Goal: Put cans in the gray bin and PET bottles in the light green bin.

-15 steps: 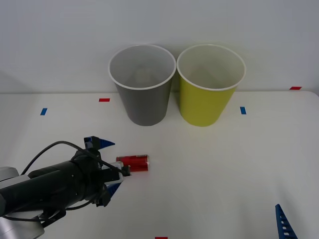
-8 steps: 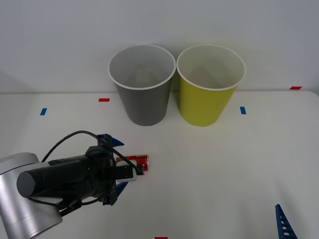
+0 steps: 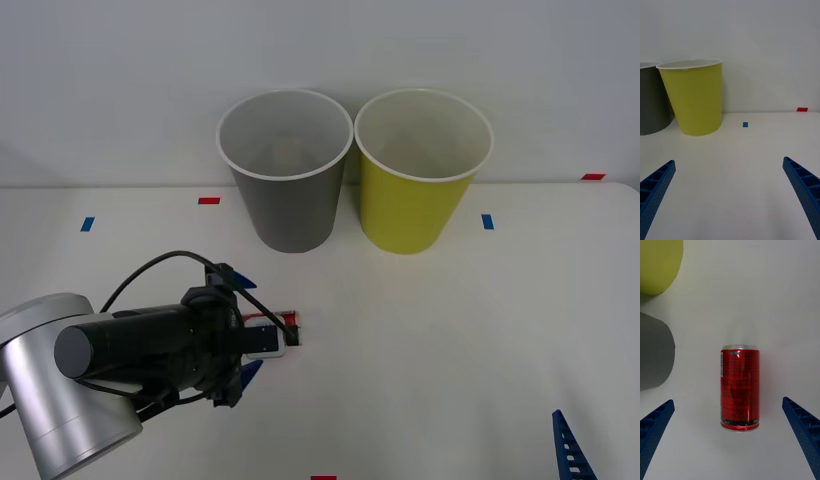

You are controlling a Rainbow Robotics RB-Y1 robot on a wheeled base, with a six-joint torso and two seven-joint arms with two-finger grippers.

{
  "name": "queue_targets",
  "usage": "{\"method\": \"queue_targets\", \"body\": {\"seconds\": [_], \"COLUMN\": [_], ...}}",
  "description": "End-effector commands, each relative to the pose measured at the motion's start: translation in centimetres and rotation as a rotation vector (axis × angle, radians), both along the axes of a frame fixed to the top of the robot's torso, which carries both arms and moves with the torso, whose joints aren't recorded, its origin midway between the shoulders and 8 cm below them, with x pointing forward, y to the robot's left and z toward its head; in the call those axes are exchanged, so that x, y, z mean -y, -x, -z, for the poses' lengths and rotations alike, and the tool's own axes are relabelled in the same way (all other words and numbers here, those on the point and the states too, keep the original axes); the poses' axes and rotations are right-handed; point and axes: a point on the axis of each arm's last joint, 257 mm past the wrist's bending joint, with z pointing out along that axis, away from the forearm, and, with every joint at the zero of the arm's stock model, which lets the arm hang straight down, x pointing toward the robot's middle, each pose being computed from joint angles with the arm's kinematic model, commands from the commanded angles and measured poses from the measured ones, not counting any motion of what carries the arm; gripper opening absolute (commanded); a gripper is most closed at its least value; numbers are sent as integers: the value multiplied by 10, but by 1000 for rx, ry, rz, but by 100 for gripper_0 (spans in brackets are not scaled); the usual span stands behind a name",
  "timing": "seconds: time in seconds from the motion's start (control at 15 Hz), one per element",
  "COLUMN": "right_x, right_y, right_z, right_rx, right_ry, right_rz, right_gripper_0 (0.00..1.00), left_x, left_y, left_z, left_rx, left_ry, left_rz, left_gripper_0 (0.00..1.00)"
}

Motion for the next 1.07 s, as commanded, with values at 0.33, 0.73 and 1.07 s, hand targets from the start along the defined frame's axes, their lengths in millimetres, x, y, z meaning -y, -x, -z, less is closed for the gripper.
{"method": "queue_targets", "body": {"seconds": [0.33, 0.73, 1.07], "right_x": [0, 0, 0], "right_y": [0, 0, 0], "right_z": [0, 0, 0], "right_rx": [0, 0, 0], "right_ry": [0, 0, 0], "right_rz": [0, 0, 0], "right_gripper_0": [100, 100, 100], "left_x": [25, 20, 31], "left_y": [15, 3, -5], "left_z": [5, 2, 13], "left_rx": [-52, -31, -46], "left_ry": [33, -18, -20], "left_rz": [42, 50, 75], "left_gripper_0": [100, 100, 100]}}
